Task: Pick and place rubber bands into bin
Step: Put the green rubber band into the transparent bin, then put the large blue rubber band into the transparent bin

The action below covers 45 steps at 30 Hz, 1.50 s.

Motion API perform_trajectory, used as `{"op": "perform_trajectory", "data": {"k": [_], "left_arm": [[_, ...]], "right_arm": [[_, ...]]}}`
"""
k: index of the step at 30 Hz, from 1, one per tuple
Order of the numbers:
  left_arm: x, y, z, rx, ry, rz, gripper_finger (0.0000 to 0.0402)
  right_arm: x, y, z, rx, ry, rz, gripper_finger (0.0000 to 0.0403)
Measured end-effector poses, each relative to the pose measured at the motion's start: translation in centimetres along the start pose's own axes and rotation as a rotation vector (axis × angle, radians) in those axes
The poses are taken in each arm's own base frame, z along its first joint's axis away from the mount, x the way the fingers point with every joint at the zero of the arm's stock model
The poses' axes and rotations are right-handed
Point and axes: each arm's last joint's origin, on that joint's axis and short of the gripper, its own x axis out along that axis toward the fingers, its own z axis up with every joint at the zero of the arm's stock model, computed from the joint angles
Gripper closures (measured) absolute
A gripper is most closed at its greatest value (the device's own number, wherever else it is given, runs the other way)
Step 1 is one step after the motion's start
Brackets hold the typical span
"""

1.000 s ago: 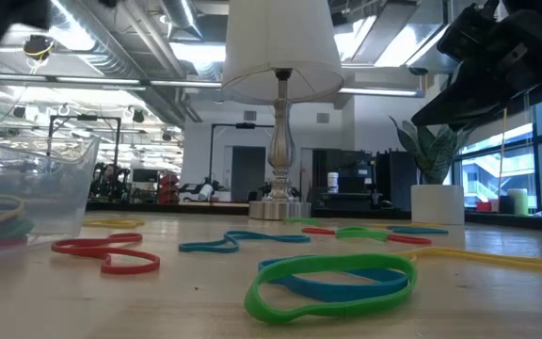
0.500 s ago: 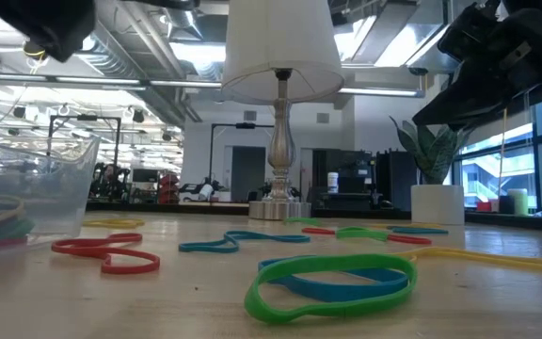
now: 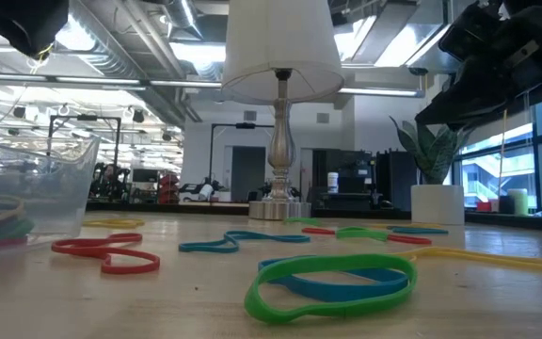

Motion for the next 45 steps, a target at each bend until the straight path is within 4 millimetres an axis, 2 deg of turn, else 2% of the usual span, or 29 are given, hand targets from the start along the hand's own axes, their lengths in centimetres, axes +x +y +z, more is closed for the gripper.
{"op": "perform_trajectory", "data": {"k": [4,9,14,19,24,28,32,35,39,45], "left_arm": [[-0.5,-0.2,0.1,-0.005,-0.003,-0.014,0.0294],[-2.7,-0.4,0.2,0.019,-0.013,-0.060,0.0273],[-5.2,0.3,0.3,0.016,-0.025,-0.119,0.0278],[-6.9,1.3,0.0,0.086,-0.018,-0.154,0.0293],[-8.7,2.5,0.7,0.098,-0.066,-0.193,0.0313],[-10.2,3.8,2.3,0.104,-0.107,-0.225,0.0345],[-11.0,4.9,4.3,0.233,-0.228,-0.203,0.0392],[-11.2,5.3,5.9,0.346,-0.271,-0.197,0.0398],[-10.4,4.9,7.4,0.531,-0.349,-0.230,0.0400],[-8.9,5.5,7.5,0.678,-0.375,-0.231,0.0400]], "right_arm": [[0.0,0.0,0.0,0.003,0.000,0.000,0.0393],[0.0,0.0,0.0,0.003,0.000,0.000,0.0393],[0.0,0.0,0.0,0.006,-0.004,0.001,0.0393],[0.1,0.1,0.4,0.039,-0.045,0.011,0.0393],[0.9,0.8,2.3,0.022,-0.048,0.028,0.0385],[3.1,1.7,3.9,-0.026,-0.008,0.018,0.0372],[6.1,2.7,5.4,-0.045,0.081,-0.001,0.0361],[8.3,3.4,5.8,-0.067,0.206,-0.029,0.0354],[11.0,4.3,6.9,-0.107,0.313,-0.047,0.0341],[14.9,5.8,8.7,-0.180,0.337,0.007,0.0312]]}}
